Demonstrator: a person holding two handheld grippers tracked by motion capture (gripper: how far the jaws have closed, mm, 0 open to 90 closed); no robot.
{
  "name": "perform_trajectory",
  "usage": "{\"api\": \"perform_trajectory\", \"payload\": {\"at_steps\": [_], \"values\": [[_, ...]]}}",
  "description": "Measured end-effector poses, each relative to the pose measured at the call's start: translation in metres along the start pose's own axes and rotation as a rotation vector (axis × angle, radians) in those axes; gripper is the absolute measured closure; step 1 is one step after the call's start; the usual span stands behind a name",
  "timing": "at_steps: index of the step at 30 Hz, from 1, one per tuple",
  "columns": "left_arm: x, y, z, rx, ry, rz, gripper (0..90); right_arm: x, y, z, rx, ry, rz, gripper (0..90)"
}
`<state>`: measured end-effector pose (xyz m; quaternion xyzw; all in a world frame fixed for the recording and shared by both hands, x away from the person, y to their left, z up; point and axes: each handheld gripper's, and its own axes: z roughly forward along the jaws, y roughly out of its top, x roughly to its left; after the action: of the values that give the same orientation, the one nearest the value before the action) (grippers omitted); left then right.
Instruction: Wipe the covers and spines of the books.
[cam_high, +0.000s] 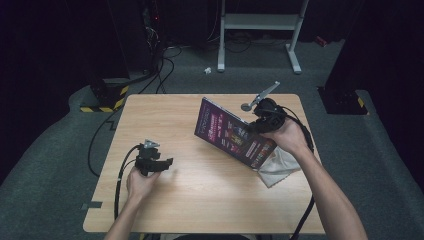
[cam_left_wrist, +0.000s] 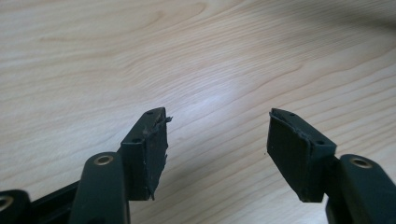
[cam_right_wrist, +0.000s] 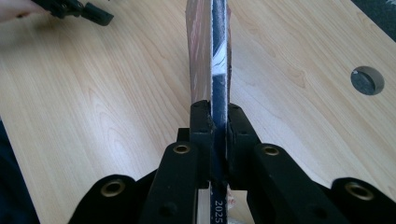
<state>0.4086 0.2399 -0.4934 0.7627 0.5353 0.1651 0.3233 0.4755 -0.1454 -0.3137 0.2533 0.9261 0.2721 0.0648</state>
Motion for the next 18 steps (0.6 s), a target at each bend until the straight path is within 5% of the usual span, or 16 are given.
{"api": "perform_trajectory", "payload": {"at_steps": [8, 18], "values": [[0.012, -0.014, 0.007, -0.003, 0.080, -0.062, 35.7, -0.005, -0.002, -0.010, -0.014, -0.013, 0.067, 83.5], [0.017, -0.025, 0.010, -0.033, 0.148, -0.049, 32.8, -0.012, -0.004, -0.016, 0.003, -0.064, 0.165, 83.5]]}}
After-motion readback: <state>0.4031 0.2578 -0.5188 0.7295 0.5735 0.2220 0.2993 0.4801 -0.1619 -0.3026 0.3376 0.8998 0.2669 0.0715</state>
